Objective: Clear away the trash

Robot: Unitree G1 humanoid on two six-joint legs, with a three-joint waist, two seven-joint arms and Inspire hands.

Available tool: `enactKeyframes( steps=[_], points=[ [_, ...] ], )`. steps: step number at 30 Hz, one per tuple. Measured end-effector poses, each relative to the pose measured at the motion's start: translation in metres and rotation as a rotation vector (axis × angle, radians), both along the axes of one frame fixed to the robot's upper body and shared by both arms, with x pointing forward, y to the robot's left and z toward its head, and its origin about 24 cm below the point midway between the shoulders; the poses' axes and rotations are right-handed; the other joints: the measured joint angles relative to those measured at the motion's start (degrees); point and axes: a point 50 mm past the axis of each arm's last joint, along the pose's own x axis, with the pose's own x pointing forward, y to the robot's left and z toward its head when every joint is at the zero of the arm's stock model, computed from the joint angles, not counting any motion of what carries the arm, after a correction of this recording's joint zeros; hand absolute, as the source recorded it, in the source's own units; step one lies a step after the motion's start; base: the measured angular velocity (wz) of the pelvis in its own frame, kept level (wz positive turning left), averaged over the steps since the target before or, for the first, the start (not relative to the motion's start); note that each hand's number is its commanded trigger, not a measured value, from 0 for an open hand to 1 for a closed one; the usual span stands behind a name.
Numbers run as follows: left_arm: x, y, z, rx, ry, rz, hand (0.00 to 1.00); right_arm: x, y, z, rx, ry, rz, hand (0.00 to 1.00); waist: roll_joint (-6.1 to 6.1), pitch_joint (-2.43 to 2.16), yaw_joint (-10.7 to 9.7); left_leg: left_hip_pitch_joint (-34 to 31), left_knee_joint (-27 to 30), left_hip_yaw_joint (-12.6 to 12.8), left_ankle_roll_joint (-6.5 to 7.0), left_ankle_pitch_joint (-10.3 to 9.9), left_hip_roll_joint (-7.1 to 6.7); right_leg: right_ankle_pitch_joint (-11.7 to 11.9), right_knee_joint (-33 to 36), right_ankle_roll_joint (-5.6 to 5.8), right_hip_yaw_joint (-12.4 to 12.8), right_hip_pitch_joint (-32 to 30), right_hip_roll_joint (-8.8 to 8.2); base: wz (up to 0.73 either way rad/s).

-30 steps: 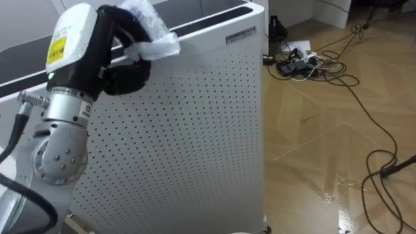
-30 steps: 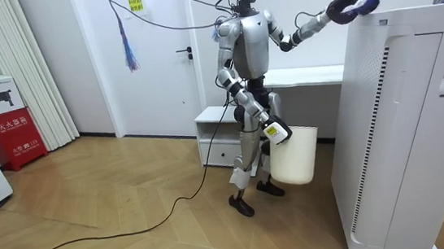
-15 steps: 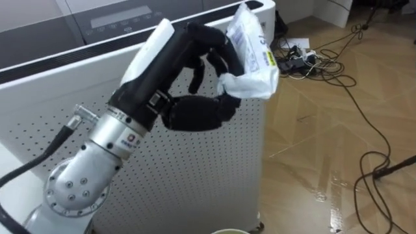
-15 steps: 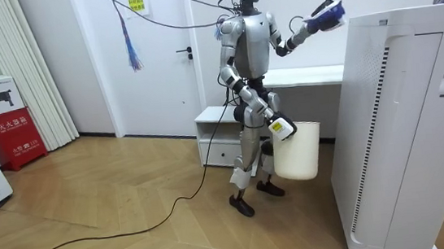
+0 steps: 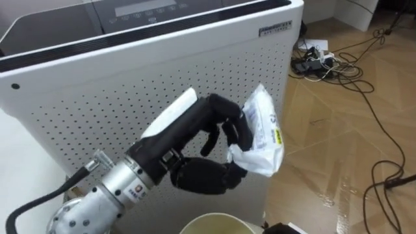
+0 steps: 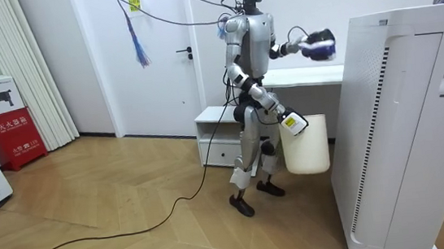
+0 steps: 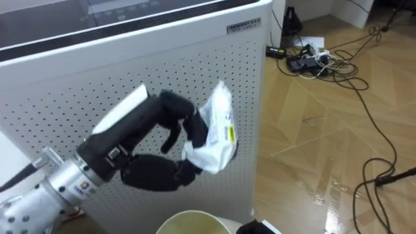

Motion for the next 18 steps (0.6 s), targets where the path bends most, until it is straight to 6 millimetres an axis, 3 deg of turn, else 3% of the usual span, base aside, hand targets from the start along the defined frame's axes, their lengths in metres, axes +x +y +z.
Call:
enactKeyframes(
  steps=[3,9,18],
  points=[
    [0.001,0.008,-0.034,0.060,0.140,0.050,1.00,0.002,0.000,0.000,-0.004,-0.001,-0.001,1.00,-0.68,0.05,0.16,-1.94,0.29,0.02,-0.13,0.10,0.06,-0.01,1.03,-0.01,-0.03,-2.33,0.16,0.00],
    [-0.005,0.007,-0.077,0.109,0.313,0.058,1.00,0.011,-0.004,-0.001,-0.020,0.010,-0.009,1.00,-1.68,0.48,-0.07,-4.27,0.53,-0.34,0.01,0.29,0.00,0.03,0.93,-0.07,-0.72,-4.35,-0.10,0.03],
    [-0.012,0.010,-0.108,0.135,0.450,0.065,1.00,0.013,-0.005,0.001,0.006,0.010,-0.022,1.00,-1.78,0.49,-0.30,-6.92,0.81,-1.21,0.00,0.47,0.03,0.04,0.86,-0.08,-2.34,-6.01,-0.07,0.06]
  ],
)
